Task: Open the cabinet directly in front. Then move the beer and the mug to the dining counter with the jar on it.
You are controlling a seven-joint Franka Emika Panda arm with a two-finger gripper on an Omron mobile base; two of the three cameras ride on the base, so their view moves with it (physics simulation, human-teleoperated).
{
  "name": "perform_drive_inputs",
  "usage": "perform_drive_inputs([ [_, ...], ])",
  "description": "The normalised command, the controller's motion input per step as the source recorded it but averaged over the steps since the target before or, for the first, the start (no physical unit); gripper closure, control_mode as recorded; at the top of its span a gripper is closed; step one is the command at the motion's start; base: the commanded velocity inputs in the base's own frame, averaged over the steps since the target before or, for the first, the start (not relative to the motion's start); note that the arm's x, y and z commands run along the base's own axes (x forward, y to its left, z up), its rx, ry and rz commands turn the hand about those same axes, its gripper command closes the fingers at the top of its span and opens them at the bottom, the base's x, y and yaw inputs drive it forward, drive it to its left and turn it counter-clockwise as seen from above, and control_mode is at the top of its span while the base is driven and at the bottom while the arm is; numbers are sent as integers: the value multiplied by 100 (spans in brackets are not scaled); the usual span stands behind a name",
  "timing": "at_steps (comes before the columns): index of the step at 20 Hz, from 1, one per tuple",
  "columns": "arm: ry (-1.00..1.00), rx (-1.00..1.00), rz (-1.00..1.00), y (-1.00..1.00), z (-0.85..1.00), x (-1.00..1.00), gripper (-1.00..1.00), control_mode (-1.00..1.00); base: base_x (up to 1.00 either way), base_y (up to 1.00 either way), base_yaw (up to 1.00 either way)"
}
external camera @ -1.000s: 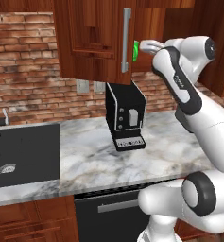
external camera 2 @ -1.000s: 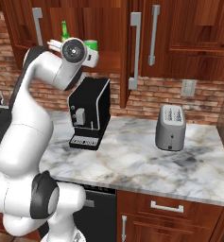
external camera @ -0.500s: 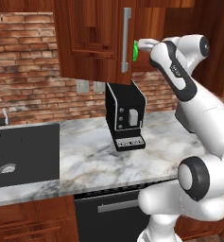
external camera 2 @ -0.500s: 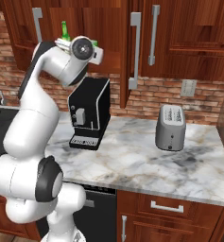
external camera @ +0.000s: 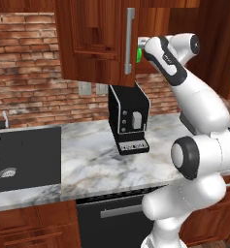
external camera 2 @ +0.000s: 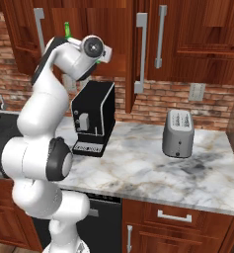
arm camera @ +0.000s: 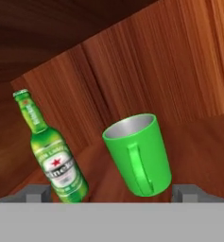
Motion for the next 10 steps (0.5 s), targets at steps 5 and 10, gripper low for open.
perform_drive_inputs([
  [5, 0, 0, 8, 3, -6, 39, -100, -100, 0, 0, 0],
  [10, 0, 0, 25, 31, -13, 11, -100, -100, 0, 0, 0],
])
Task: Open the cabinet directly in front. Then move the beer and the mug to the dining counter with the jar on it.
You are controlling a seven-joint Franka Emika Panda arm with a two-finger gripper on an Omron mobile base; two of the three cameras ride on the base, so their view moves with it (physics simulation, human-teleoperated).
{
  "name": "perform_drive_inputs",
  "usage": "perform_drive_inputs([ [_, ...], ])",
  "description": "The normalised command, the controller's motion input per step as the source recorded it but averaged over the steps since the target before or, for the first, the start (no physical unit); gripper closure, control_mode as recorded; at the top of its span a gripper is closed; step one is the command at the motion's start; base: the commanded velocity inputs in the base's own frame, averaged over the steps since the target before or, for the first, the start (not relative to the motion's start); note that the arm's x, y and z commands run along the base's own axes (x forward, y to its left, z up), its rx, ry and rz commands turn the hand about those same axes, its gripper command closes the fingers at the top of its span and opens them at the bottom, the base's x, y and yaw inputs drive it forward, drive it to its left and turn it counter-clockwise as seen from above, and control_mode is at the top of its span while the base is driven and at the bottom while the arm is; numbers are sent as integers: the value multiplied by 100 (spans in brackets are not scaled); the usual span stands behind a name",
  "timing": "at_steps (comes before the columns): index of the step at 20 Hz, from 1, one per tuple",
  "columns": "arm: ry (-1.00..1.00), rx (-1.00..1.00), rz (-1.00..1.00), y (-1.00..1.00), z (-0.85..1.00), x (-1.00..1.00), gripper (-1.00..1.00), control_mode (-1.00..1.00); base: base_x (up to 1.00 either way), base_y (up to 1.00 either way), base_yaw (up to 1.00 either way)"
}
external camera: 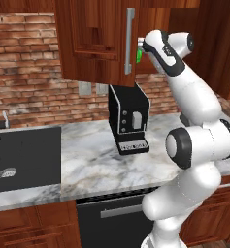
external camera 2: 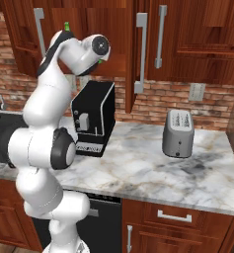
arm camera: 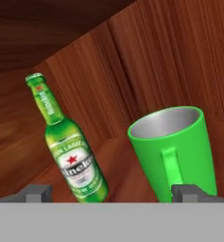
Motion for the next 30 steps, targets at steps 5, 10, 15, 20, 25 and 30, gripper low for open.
perform_drive_inputs([
  [5, 2, 0, 37, 41, -18, 31, -100, -100, 0, 0, 0],
  [10, 8, 0, 39, 44, -8, 16, -100, -100, 0, 0, 0],
  [15, 5, 0, 49, 43, 0, -22, -100, -100, 0, 0, 0],
  [20, 0, -3, 57, 56, 4, -86, -100, -100, 0, 0, 0],
  [25, -3, -1, 44, 52, 3, -100, -100, -100, 0, 0, 0],
  [30, -13, 5, 18, 77, 2, -100, -100, -100, 0, 0, 0],
])
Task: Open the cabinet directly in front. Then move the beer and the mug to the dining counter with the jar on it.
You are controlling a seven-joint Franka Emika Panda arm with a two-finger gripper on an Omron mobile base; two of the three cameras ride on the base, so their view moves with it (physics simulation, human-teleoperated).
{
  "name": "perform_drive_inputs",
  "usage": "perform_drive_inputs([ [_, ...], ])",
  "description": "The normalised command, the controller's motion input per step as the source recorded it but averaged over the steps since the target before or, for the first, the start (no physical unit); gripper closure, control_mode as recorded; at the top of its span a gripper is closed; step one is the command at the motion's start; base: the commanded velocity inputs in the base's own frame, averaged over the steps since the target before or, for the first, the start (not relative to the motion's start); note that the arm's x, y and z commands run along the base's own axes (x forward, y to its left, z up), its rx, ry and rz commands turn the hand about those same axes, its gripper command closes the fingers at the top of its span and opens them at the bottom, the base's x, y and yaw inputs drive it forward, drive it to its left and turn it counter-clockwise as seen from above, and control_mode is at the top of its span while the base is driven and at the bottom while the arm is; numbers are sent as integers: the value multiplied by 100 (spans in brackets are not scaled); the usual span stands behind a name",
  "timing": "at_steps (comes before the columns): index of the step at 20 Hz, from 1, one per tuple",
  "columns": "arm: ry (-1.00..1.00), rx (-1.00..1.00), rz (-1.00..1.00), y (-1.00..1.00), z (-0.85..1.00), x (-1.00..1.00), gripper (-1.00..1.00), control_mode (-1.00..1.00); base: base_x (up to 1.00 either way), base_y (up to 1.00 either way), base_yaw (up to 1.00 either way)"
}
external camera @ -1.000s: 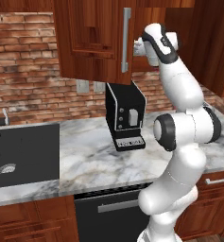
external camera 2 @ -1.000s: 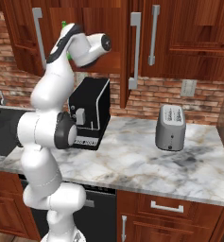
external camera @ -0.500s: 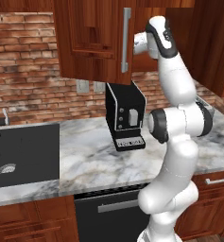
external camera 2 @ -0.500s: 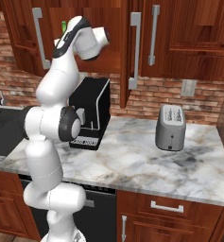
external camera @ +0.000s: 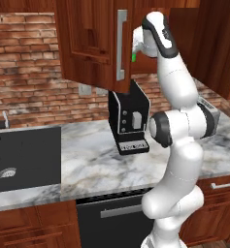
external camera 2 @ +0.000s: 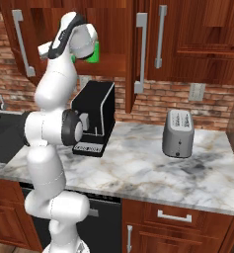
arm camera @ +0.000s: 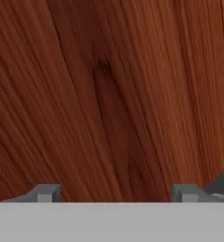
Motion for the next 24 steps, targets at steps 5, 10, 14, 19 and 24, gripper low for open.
perform_drive_inputs([
  [5, -21, 17, 2, 91, -1, -87, -100, -100, 0, 0, 0],
  [10, -24, 25, -12, 100, -19, -50, -100, -100, 0, 0, 0],
  [14, -23, 27, -24, 100, -20, -34, -100, -100, 0, 0, 0],
  [19, -6, 19, -19, 58, -7, -8, -100, -100, 0, 0, 0],
  [24, 0, 0, -1, 1, 2, 0, -100, -100, 0, 0, 0],
])
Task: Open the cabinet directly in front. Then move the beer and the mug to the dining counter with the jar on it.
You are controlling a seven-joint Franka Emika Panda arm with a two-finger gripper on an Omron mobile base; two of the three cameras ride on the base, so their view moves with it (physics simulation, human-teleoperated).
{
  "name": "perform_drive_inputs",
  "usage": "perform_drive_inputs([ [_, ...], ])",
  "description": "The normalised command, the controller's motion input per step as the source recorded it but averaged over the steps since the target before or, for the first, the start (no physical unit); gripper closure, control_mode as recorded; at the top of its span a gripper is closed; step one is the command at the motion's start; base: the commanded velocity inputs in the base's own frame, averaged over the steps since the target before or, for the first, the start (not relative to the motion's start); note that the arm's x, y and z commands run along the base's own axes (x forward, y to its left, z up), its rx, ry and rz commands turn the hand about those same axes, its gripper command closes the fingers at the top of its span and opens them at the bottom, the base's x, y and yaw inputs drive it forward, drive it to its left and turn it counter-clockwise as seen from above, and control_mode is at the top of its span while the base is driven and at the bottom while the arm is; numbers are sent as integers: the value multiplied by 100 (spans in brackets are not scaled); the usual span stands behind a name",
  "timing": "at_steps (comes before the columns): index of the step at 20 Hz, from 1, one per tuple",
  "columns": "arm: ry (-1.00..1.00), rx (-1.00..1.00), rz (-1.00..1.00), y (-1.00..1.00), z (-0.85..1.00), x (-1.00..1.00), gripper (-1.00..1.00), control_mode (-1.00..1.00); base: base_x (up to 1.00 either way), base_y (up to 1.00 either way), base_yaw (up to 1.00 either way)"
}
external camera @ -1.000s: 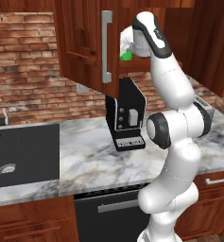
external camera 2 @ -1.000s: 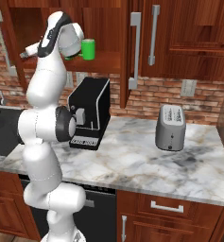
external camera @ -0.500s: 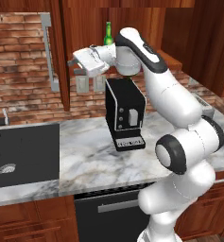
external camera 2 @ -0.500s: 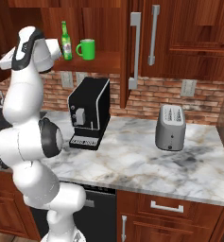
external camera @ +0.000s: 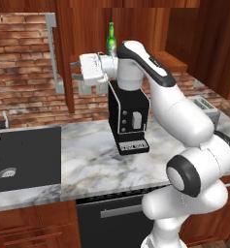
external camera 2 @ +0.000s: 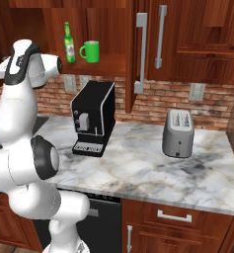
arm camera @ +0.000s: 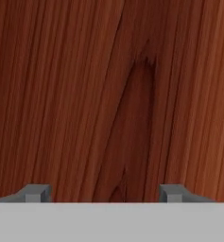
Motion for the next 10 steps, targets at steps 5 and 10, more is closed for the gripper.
perform_drive_inputs([
  [5, 5, 0, -27, -54, 50, -2, -100, -100, 0, 0, 0],
  [10, 21, 0, -44, -100, 63, 0, -100, -100, 0, 0, 0],
])
